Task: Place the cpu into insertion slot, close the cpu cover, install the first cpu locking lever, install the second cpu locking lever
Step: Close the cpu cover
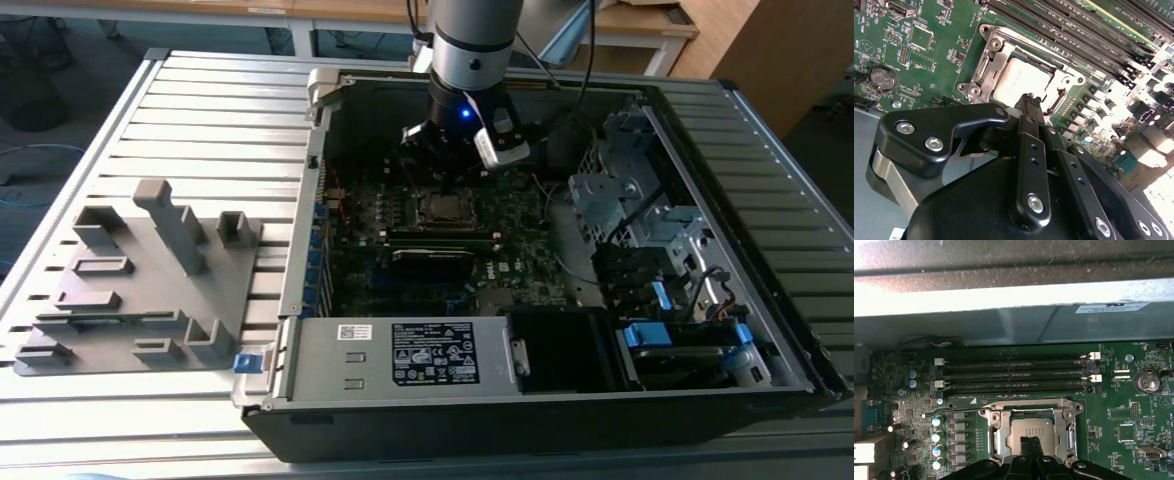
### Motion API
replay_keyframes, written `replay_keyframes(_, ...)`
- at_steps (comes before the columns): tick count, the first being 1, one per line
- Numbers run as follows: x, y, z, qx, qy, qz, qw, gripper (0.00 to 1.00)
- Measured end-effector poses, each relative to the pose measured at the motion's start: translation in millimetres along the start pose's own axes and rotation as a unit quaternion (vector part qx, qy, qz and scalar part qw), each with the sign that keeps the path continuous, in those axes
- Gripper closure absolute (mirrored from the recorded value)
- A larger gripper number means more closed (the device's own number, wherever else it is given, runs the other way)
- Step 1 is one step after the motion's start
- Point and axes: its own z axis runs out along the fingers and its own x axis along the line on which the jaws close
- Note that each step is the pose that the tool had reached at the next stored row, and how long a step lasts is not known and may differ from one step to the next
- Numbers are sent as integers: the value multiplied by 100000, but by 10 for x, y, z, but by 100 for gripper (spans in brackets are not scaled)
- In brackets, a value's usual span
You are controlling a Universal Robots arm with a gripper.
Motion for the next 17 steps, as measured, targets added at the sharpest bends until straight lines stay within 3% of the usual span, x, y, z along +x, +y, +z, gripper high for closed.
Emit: replay_keyframes(17,0,0,0,3,31,-802,99997,89)
